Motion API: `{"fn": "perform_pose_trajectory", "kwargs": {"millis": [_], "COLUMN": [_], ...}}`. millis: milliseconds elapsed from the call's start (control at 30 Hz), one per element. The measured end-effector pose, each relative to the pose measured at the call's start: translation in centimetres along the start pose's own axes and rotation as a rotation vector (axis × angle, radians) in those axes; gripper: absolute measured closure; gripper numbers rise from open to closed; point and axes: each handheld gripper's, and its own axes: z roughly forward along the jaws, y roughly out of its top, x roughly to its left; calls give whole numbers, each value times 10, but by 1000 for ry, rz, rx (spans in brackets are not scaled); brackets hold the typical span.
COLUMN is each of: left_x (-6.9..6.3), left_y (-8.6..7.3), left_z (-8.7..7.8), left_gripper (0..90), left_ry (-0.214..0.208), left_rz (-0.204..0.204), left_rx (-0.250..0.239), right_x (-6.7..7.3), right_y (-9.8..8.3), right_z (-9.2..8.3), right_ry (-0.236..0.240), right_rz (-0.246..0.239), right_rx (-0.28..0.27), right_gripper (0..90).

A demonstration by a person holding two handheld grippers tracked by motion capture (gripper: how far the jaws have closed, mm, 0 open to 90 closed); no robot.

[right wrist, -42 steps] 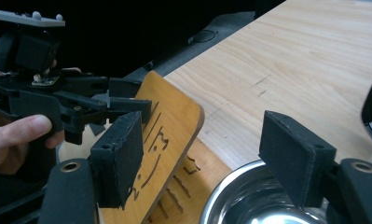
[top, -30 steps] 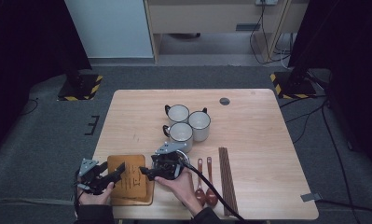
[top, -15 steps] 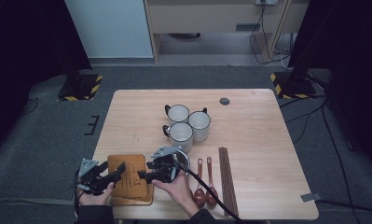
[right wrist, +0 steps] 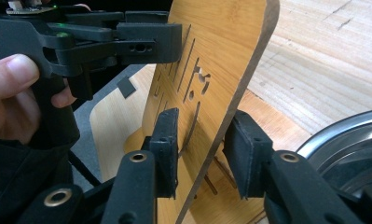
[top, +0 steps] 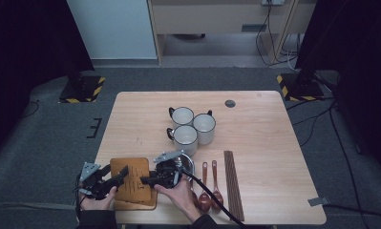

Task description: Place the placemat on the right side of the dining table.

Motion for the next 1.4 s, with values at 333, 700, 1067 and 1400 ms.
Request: {"fn": "perform_pose_trajectory", "kwargs": {"millis": [333, 700, 1067, 1400], "left_x": [-1, -1, -1, 1], "left_y": [0, 0, 0, -1], "left_z": [-1, -1, -3, -3], "left_gripper": [244, 244, 245, 246], "left_ry": [-4, -15, -31, -46], "left_rz": [3, 7, 16, 7], "left_rx": [-6, -15, -41, -66], "right_x": [-2, -7, -10, -10], "right_y": [-1, -1, -2, -3], "right_z": [1, -1, -3, -4], "right_ry": [31, 77, 116, 164], "right_rz": [35, 95, 131, 160], "right_rx": [-1, -7, -19, -35], "right_gripper": [745, 789, 833, 871]}}
